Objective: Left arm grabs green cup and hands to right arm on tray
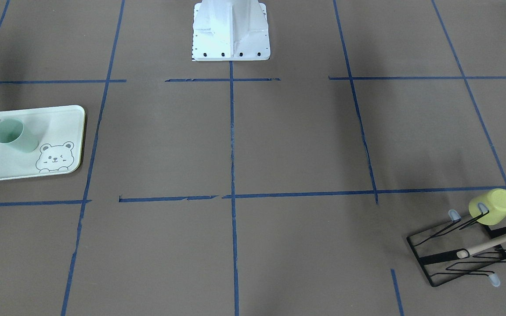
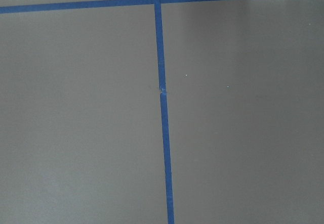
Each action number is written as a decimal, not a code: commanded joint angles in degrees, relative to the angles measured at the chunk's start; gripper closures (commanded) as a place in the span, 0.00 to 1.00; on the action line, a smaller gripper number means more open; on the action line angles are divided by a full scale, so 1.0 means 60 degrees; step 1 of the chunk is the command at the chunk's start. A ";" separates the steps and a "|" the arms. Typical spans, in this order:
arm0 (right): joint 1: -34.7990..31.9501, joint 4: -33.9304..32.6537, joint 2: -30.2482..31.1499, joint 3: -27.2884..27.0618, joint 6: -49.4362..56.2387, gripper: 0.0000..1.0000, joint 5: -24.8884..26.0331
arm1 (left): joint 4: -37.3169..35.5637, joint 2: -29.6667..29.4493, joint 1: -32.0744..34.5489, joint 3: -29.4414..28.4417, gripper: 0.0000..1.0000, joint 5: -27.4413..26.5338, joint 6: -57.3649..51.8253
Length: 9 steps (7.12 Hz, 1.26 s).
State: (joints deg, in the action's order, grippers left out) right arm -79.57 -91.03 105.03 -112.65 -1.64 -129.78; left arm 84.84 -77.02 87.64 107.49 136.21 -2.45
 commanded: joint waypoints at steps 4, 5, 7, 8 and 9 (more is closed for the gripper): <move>-0.0375 0.0157 0.0351 0.0582 0.0258 0.00 -0.0109 | 0.0024 0.0048 -0.0001 0.0117 0.00 -0.0070 -0.0031; -0.0390 0.0157 0.0365 0.0568 0.0243 0.00 -0.0109 | 0.0024 0.0048 -0.0002 0.0060 0.00 -0.0070 -0.0032; -0.0390 0.0157 0.0365 0.0539 0.0258 0.00 -0.0094 | 0.0024 0.0077 0.0013 0.0088 0.00 -0.0055 -0.0017; -0.0390 0.0157 0.0365 0.0524 0.0258 0.00 -0.0109 | 0.0024 0.0077 -0.0001 0.0088 0.00 -0.0055 -0.0017; -0.0390 0.0157 0.0365 0.0524 0.0258 0.00 -0.0109 | 0.0024 0.0077 -0.0002 0.0088 0.00 -0.0055 -0.0031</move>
State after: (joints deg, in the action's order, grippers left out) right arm -81.90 -90.09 107.21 -109.45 -0.10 -130.41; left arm 84.99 -76.59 87.65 107.99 135.87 -2.58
